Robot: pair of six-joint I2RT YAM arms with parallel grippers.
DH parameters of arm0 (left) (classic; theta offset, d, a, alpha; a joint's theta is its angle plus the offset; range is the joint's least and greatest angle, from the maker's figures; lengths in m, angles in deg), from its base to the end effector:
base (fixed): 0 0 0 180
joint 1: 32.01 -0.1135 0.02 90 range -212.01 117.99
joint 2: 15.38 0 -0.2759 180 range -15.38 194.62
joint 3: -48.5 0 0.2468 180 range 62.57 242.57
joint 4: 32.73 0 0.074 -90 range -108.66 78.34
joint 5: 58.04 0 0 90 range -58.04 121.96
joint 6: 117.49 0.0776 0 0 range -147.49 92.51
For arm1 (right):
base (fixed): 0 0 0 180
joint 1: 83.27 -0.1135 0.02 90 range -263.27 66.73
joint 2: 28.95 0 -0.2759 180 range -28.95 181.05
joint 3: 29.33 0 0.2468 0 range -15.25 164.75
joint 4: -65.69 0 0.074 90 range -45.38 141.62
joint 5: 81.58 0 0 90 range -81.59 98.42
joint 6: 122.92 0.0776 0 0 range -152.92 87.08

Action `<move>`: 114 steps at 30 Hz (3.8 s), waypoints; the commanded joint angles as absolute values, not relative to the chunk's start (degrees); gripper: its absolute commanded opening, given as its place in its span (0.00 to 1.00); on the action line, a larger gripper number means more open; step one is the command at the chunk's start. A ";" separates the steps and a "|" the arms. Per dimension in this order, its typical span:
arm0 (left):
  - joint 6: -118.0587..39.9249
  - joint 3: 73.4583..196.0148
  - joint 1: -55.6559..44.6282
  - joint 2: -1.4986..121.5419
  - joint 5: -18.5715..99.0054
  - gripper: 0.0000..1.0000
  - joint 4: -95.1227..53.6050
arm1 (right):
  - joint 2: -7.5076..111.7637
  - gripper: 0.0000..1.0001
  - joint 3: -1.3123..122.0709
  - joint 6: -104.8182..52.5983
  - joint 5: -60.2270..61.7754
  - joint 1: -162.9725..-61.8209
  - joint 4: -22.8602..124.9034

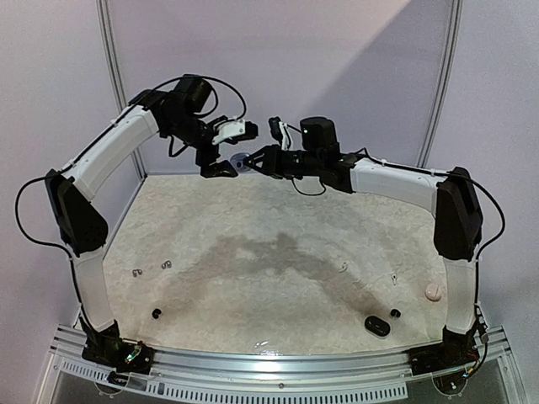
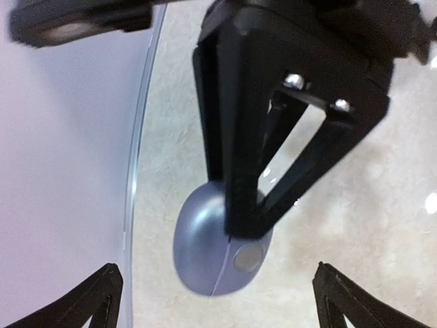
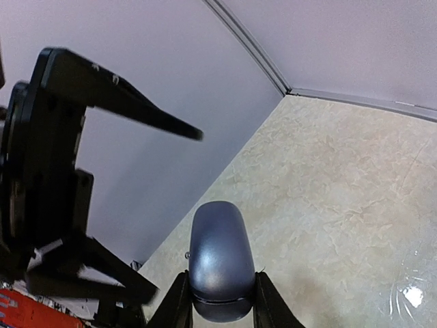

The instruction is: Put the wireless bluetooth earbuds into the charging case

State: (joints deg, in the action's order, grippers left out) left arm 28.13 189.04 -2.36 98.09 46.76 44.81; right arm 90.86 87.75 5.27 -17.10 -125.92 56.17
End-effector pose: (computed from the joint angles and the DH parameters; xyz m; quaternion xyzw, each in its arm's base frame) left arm 0.3765 -0.2371 0.3639 0.6642 0.6571 -0.0428 0.3540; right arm 0.3778 0.3934 0.3106 -0.1681 0.7533 0.5278 0.3545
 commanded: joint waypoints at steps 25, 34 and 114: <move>-32.97 137.01 -8.97 63.30 90.51 0.62 -14.77 | 73.08 0.00 73.56 -16.50 -24.61 -131.88 75.32; -35.81 135.35 -6.54 63.49 92.14 0.29 -22.19 | 73.77 0.00 74.10 -16.18 -24.46 -132.48 76.99; -10.98 138.18 -5.12 63.70 92.18 0.08 -1.89 | 77.07 0.10 82.36 -24.35 -21.96 -132.47 53.23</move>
